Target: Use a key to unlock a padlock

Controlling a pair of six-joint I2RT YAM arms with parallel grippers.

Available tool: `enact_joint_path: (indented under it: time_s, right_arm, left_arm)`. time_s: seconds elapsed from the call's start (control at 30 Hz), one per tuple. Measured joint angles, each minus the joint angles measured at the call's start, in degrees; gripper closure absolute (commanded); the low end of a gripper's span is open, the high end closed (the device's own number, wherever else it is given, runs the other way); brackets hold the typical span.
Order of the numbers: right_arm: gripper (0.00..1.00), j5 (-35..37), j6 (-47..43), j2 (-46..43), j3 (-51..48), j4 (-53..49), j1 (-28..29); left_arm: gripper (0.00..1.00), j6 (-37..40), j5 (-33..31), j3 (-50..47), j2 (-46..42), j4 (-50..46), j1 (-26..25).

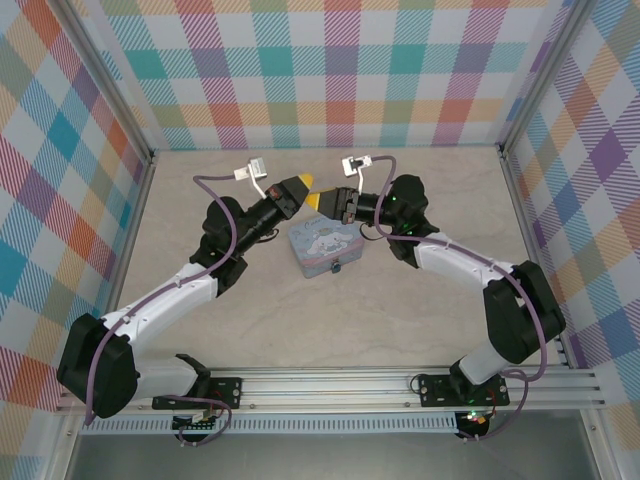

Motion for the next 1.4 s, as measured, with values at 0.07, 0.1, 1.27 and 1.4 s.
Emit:
enact_joint_path:
  time_s: [0.07, 0.1, 1.27, 1.4]
  right_arm:
    - [0.81, 0.0, 0.0, 0.0, 0.0, 0.0, 0.0]
    - [0.81, 0.0, 0.0, 0.0, 0.0, 0.0, 0.0]
    - [0.99, 3.5, 0.4, -0.9, -1.3, -1.3, -0.1]
    - [1.00, 4.1, -0.6, -2.6, -2.5, -3.5, -0.1]
  left_arm:
    - [1.00, 0.0, 0.0, 0.0, 0.1, 0.0, 0.0]
    - [1.00, 0.0, 0.0, 0.0, 0.1, 0.0, 0.0]
    - [1.00, 0.2, -1.2, -1.4, 0.2, 0.4, 0.0]
    - [0.99, 0.7, -1.0, -1.4, -0.1, -0.7, -0.2]
